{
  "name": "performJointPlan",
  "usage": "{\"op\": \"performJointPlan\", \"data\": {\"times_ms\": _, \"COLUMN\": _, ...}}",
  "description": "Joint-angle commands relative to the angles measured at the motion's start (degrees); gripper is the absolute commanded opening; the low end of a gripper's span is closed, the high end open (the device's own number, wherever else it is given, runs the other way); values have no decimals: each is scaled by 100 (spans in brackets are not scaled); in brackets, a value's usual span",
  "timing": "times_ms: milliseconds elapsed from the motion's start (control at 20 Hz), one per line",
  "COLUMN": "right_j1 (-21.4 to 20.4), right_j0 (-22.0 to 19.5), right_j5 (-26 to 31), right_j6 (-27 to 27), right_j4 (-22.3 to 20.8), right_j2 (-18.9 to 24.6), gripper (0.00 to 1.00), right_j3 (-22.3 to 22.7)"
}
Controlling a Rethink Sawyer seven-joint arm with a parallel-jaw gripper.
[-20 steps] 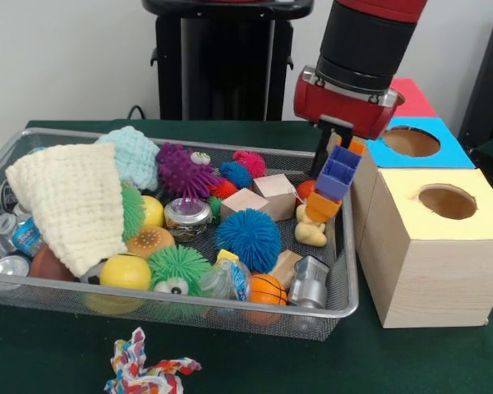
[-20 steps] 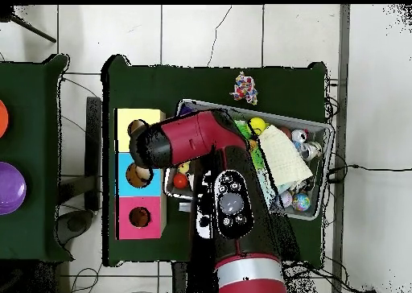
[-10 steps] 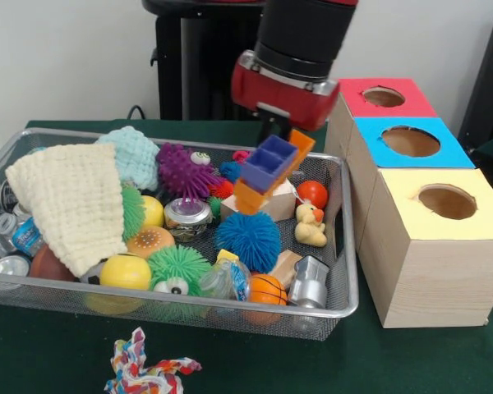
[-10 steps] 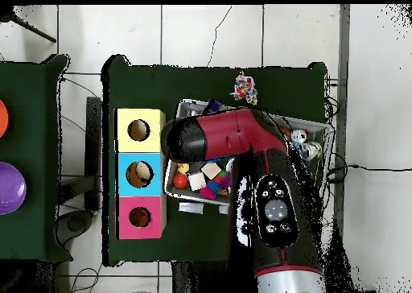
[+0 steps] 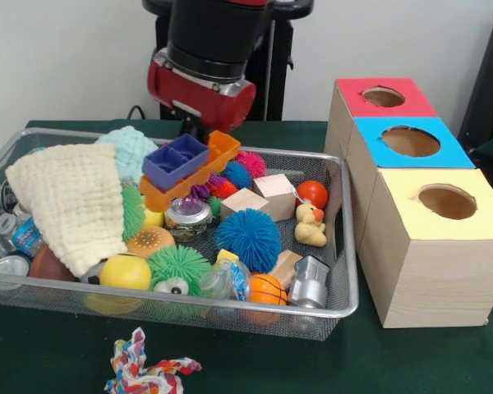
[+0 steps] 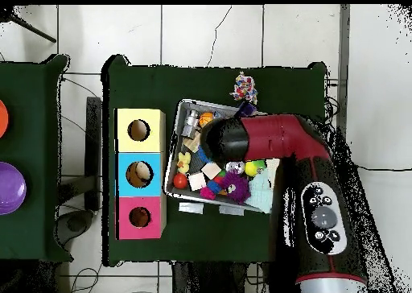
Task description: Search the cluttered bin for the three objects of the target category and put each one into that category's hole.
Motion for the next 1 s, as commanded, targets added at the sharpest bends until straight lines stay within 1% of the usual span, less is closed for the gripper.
{"op": "performJointPlan", "data": {"times_ms": 50, "right_j1": 473, "right_j0": -175, "right_j5": -608, "right_j6": -941, "right_j4": -437, "right_j2": 403, "gripper": 0, "right_j3": 335}}
{"op": "performJointPlan", "data": {"times_ms": 350, "right_j1": 693, "right_j0": -197, "right_j5": -1107, "right_j6": -541, "right_j4": -611, "right_j2": 279, "gripper": 0, "right_j3": 486}}
{"op": "performJointPlan", "data": {"times_ms": 500, "right_j1": 830, "right_j0": -122, "right_j5": -1390, "right_j6": -306, "right_j4": -778, "right_j2": 83, "gripper": 0, "right_j3": 499}}
{"op": "performJointPlan", "data": {"times_ms": 650, "right_j1": 889, "right_j0": -122, "right_j5": -1453, "right_j6": -240, "right_j4": -789, "right_j2": -18, "gripper": 0, "right_j3": 554}}
{"op": "performJointPlan", "data": {"times_ms": 1000, "right_j1": 837, "right_j0": -176, "right_j5": -1523, "right_j6": -271, "right_j4": -801, "right_j2": -159, "gripper": 0, "right_j3": 672}}
